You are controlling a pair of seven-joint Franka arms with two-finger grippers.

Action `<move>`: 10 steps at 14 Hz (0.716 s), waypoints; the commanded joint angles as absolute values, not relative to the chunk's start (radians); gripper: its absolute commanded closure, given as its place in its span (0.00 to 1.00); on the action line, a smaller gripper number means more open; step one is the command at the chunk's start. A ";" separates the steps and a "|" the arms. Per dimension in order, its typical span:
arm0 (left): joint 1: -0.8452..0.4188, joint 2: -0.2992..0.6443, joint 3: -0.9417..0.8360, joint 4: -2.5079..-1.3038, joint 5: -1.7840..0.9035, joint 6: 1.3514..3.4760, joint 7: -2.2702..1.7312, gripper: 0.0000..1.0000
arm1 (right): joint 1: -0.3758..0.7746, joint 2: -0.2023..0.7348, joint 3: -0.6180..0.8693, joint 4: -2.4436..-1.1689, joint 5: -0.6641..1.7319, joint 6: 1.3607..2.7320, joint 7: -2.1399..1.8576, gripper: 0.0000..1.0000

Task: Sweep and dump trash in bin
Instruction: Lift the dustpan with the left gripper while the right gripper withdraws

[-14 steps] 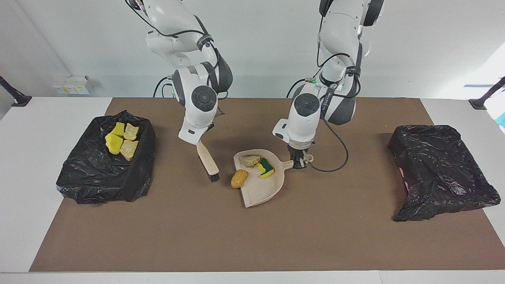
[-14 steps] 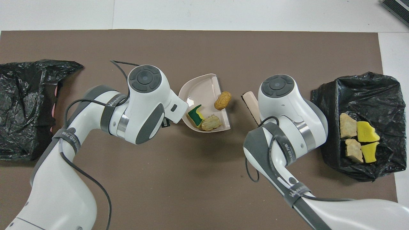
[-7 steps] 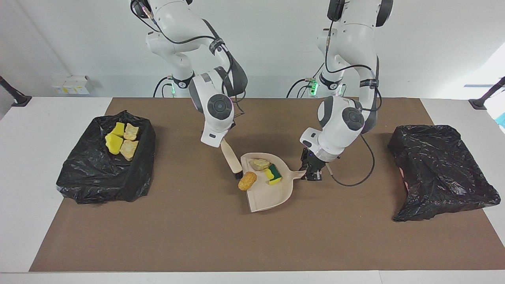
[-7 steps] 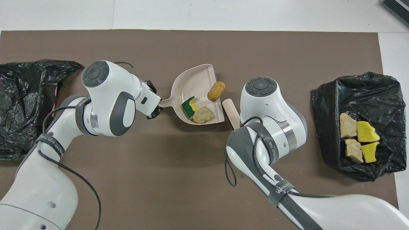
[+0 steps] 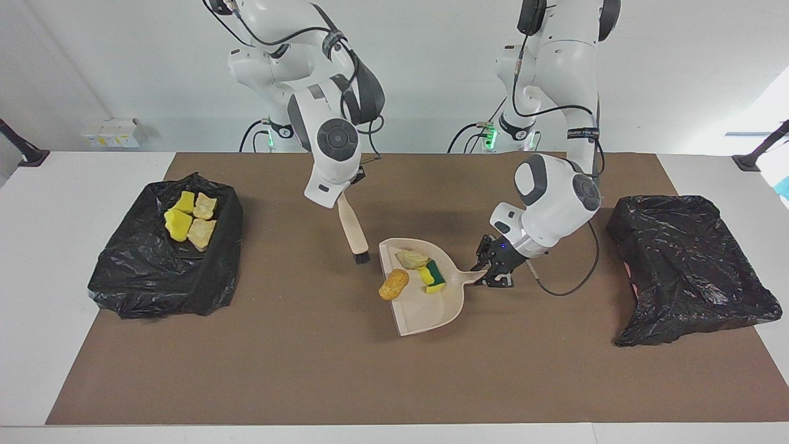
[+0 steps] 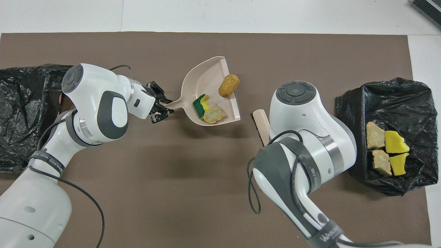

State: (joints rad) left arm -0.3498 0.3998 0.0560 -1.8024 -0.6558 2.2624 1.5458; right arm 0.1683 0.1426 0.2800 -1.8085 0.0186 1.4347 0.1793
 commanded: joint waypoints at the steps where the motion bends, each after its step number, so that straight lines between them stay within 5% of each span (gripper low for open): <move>1: -0.310 0.377 0.034 -1.824 -0.745 2.267 1.646 1.00 | 0.185 0.016 0.293 -1.913 0.058 1.387 0.328 1.00; 5: -0.272 0.371 0.035 -1.806 -0.735 2.212 1.649 1.00 | 0.285 -0.132 0.293 -2.155 0.290 1.590 0.446 1.00; 10: -0.190 0.370 0.044 -1.680 -0.534 2.073 1.635 1.00 | 0.409 -0.095 0.293 -2.247 0.363 1.804 0.465 1.00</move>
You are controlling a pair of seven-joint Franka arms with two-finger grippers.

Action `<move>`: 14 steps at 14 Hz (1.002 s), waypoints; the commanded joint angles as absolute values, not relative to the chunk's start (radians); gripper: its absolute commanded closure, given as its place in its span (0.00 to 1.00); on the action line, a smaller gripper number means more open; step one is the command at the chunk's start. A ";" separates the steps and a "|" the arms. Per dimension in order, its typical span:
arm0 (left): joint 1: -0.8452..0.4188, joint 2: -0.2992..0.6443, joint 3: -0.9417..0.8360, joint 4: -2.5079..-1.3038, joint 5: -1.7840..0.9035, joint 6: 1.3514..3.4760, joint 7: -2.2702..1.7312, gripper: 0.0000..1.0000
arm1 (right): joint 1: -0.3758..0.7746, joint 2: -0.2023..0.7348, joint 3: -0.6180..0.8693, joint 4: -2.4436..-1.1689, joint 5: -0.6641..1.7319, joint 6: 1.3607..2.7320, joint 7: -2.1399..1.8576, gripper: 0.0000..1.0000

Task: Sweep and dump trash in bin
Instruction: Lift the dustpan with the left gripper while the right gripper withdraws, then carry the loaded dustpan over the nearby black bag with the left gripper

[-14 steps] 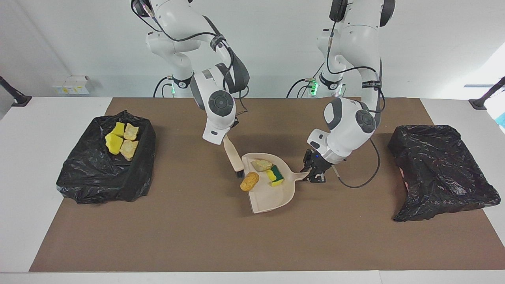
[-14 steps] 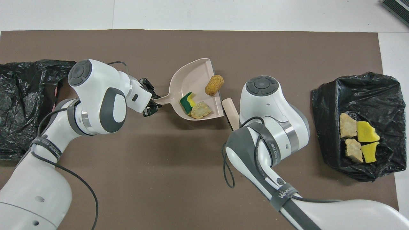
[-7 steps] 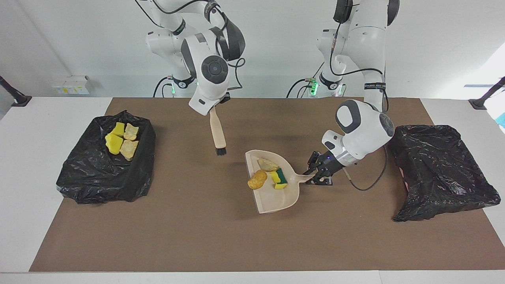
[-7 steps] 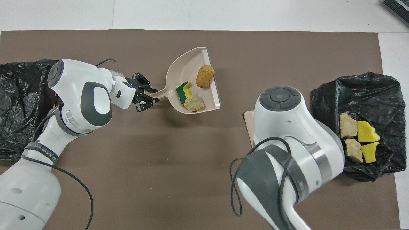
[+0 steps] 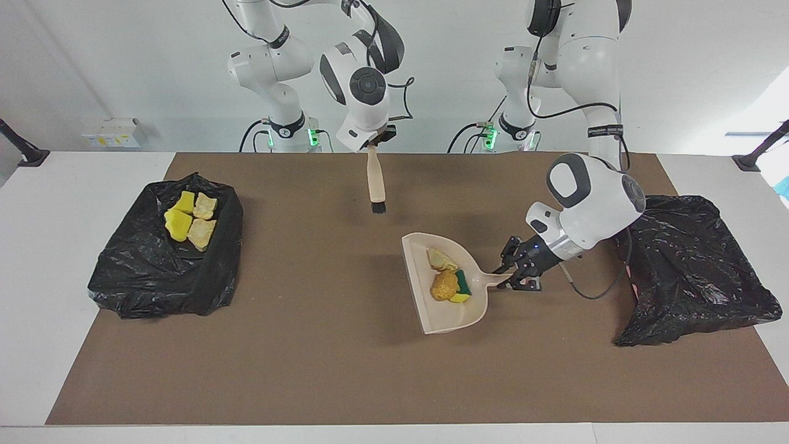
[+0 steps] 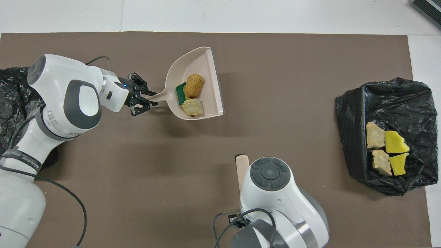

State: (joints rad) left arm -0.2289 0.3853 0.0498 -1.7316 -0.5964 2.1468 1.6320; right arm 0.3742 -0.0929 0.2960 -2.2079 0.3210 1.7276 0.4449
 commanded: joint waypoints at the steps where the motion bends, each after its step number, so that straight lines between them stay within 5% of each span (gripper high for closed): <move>1: -0.180 0.373 0.052 -1.633 -0.505 2.022 1.637 1.00 | 0.429 -0.081 0.293 -2.256 0.364 1.830 0.494 1.00; 14: 0.178 0.370 0.066 -1.410 -0.084 1.720 1.759 1.00 | 0.483 0.049 0.291 -2.292 0.377 2.069 0.528 1.00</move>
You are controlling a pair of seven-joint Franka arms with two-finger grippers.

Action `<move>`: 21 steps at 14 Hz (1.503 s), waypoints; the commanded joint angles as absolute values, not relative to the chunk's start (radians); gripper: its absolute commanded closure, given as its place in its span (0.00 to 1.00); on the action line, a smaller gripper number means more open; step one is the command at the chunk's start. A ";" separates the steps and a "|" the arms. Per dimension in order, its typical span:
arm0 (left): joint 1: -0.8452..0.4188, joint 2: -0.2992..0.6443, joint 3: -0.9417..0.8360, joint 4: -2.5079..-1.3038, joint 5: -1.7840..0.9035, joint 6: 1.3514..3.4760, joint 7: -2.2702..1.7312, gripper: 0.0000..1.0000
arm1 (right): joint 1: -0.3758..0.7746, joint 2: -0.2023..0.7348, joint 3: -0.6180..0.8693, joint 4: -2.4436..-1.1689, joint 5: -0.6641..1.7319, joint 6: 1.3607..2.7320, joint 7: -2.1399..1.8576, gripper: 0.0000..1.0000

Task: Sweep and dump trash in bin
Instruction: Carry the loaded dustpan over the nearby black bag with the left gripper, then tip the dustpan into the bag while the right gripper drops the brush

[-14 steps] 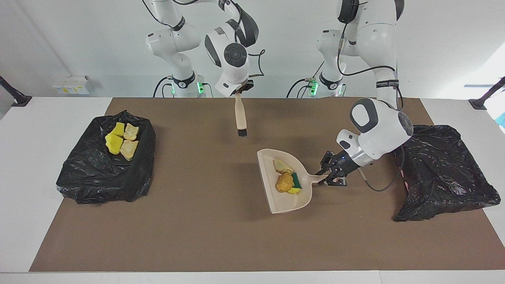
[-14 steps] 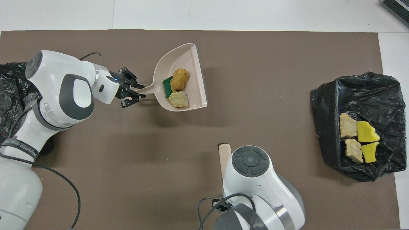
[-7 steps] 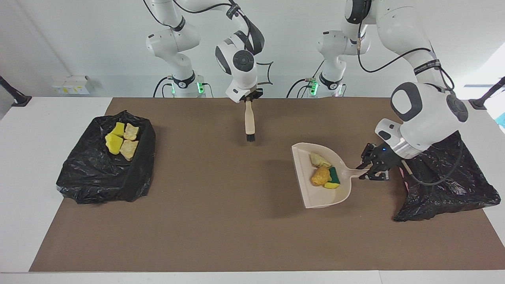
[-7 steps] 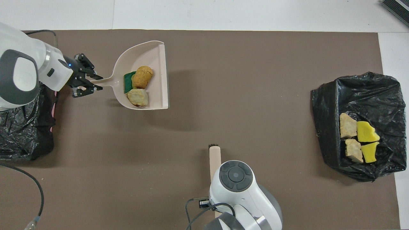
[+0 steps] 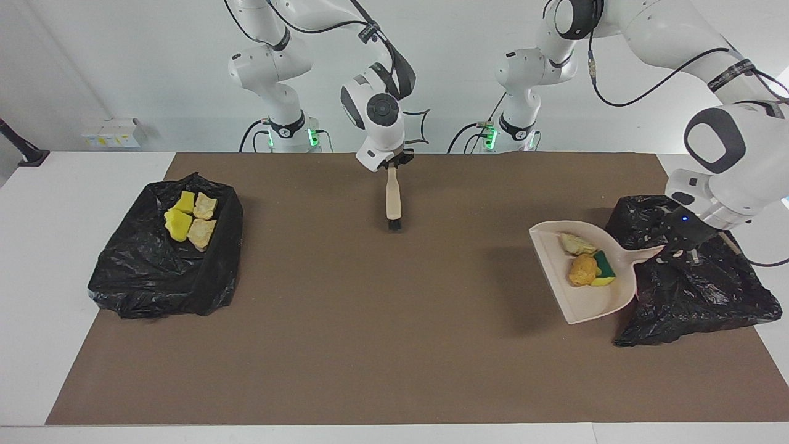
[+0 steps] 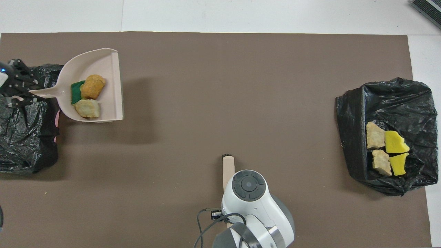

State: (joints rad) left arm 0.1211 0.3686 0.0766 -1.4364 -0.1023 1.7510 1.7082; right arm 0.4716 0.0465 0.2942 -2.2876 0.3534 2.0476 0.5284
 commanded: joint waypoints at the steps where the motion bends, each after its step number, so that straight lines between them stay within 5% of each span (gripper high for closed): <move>1: 0.213 0.368 0.063 -1.410 -0.080 1.720 1.781 1.00 | 0.483 0.049 0.291 -2.292 0.377 2.069 0.531 1.00; 2: 0.239 0.370 0.063 -1.405 -0.051 1.723 1.811 1.00 | 0.483 0.051 0.291 -2.290 0.377 2.069 0.532 0.76; 3: 0.258 0.370 0.066 -1.390 -0.019 1.724 1.834 1.00 | 0.483 0.055 0.291 -2.281 0.374 2.059 0.528 0.15; 4: 0.282 0.370 0.066 -1.384 -0.002 1.730 1.847 1.00 | 0.485 0.058 0.291 -2.266 0.367 2.057 0.528 0.00; 14: 0.307 0.322 0.066 -1.382 0.504 1.956 1.922 1.00 | 0.352 0.020 0.279 -2.068 0.292 1.983 0.529 0.00; 21: 0.250 0.207 0.063 -1.592 0.942 2.138 1.741 1.00 | 0.134 0.026 0.275 -1.957 0.049 1.990 0.525 0.00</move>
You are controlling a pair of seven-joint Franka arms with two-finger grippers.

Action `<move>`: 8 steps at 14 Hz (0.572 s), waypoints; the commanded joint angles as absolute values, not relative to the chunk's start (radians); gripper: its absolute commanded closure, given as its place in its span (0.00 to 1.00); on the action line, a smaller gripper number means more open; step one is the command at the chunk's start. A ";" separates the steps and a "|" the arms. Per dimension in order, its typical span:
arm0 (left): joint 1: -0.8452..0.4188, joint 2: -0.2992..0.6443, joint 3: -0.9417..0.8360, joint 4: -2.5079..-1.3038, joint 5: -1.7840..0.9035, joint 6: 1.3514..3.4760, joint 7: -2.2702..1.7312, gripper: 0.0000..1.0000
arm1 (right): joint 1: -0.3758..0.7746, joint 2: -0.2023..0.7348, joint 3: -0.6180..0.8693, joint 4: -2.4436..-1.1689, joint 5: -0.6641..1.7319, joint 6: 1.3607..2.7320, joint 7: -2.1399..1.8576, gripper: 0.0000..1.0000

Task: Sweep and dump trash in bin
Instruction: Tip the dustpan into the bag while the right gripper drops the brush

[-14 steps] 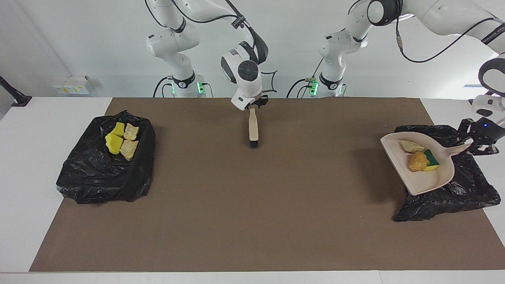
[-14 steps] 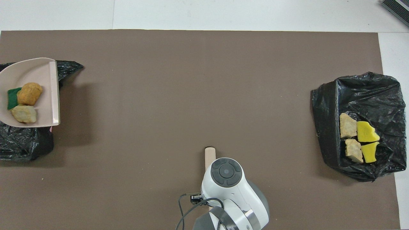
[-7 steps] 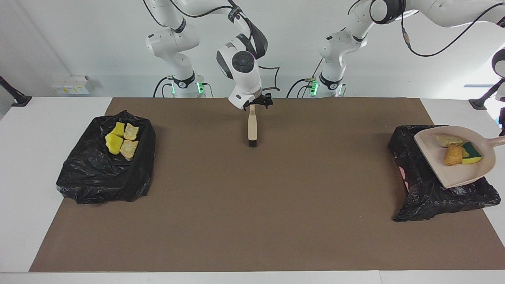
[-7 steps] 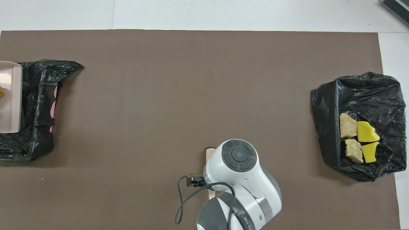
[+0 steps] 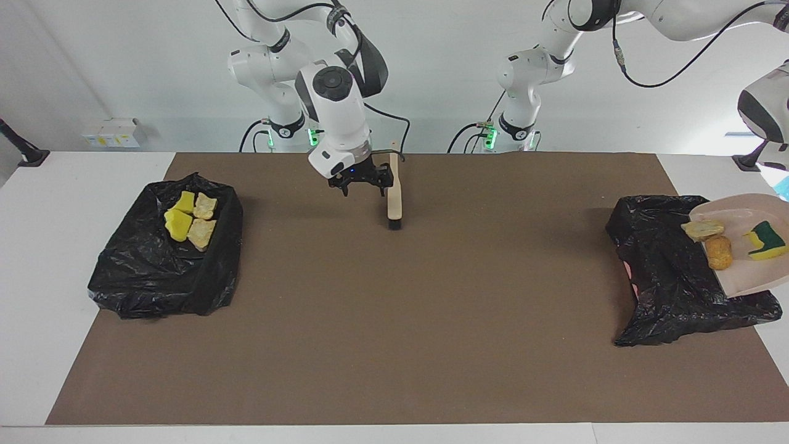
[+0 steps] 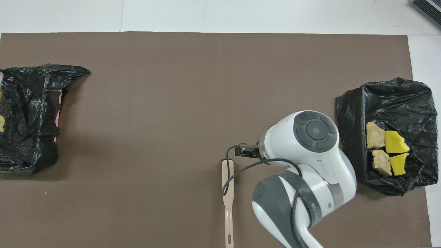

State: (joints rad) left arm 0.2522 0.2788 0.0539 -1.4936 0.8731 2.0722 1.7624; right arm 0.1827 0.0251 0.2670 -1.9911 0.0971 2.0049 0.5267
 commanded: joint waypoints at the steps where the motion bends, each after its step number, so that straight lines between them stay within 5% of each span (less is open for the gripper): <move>1: 0.250 0.207 0.063 -1.591 0.971 2.146 1.741 1.00 | 0.086 0.028 0.272 -1.938 0.038 1.982 0.522 0.00; 8: 0.183 0.146 0.063 -1.577 1.041 2.126 1.740 1.00 | 0.046 -0.011 0.060 -1.798 -0.023 1.827 0.310 0.00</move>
